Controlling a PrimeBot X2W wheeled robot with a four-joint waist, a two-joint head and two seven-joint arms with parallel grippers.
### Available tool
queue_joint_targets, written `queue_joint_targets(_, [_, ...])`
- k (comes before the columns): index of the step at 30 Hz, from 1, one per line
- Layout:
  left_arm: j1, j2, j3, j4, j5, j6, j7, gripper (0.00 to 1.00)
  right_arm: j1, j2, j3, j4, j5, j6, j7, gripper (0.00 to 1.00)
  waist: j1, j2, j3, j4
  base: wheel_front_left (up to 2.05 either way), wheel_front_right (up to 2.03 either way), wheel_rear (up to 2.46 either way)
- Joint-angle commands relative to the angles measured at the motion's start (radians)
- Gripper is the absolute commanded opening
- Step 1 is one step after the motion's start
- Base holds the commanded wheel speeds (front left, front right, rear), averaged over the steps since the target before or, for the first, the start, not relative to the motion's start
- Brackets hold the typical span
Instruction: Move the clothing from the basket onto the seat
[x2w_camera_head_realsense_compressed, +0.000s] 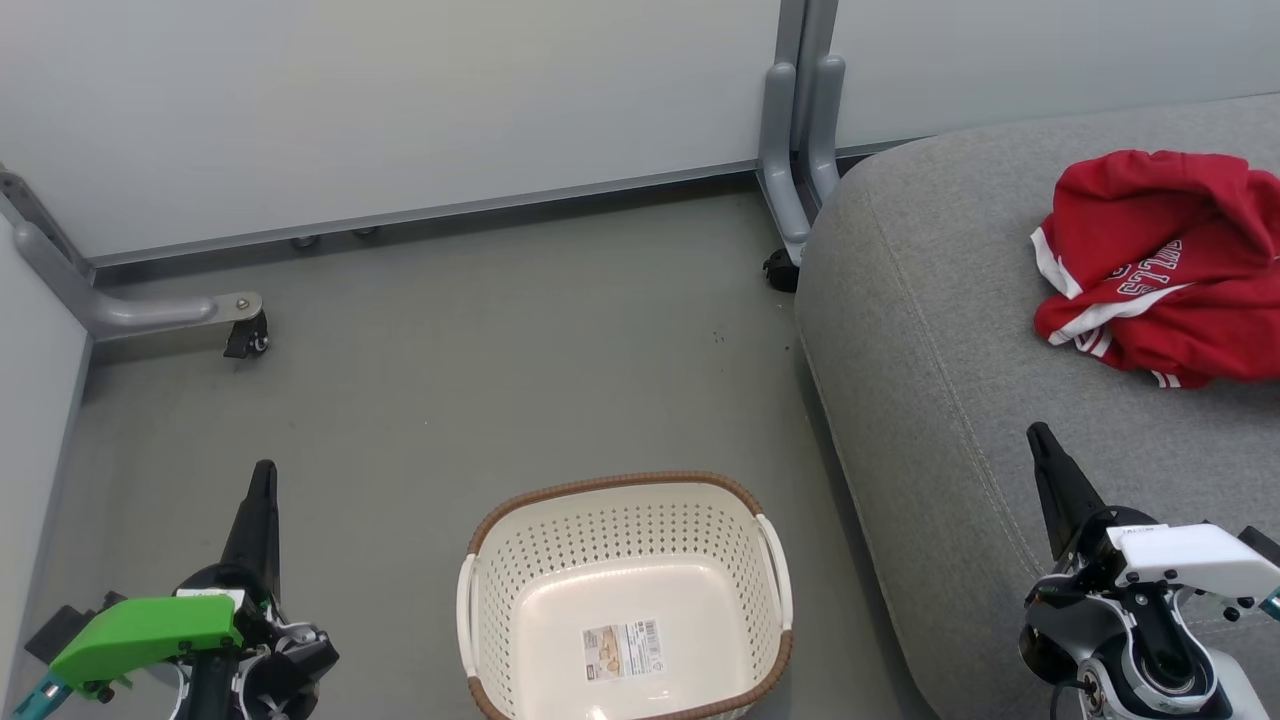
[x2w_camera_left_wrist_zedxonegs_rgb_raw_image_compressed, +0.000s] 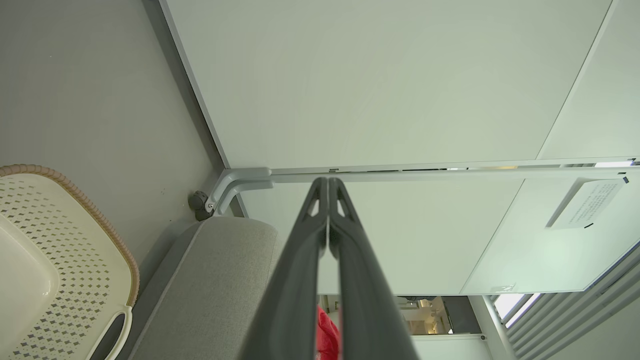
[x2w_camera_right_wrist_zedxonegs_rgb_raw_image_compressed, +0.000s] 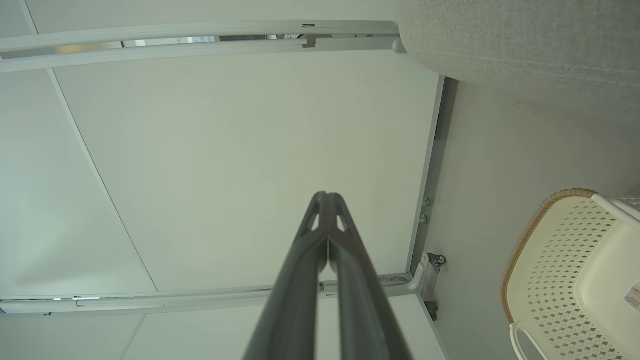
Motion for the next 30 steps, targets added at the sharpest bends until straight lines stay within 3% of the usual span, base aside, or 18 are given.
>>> queue_joint_targets(1, [-0.017, -0.001, 0.004, 0.002, 0.005, -0.004, 0.005, 0.00, -0.006, 0.001, -0.003, 0.002, -0.002, 0.000, 0.004, 0.00, 0.0000, 0.0000, 0.000, 0.000, 0.00, 0.00, 0.00])
queue_joint_targets(30, [-0.018, -0.009, 0.014, 0.002, 0.015, -0.004, 0.013, 0.00, -0.007, 0.008, -0.013, 0.003, -0.012, 0.000, 0.013, 0.00, 0.0000, 0.0000, 0.000, 0.000, 0.00, 0.00, 0.00])
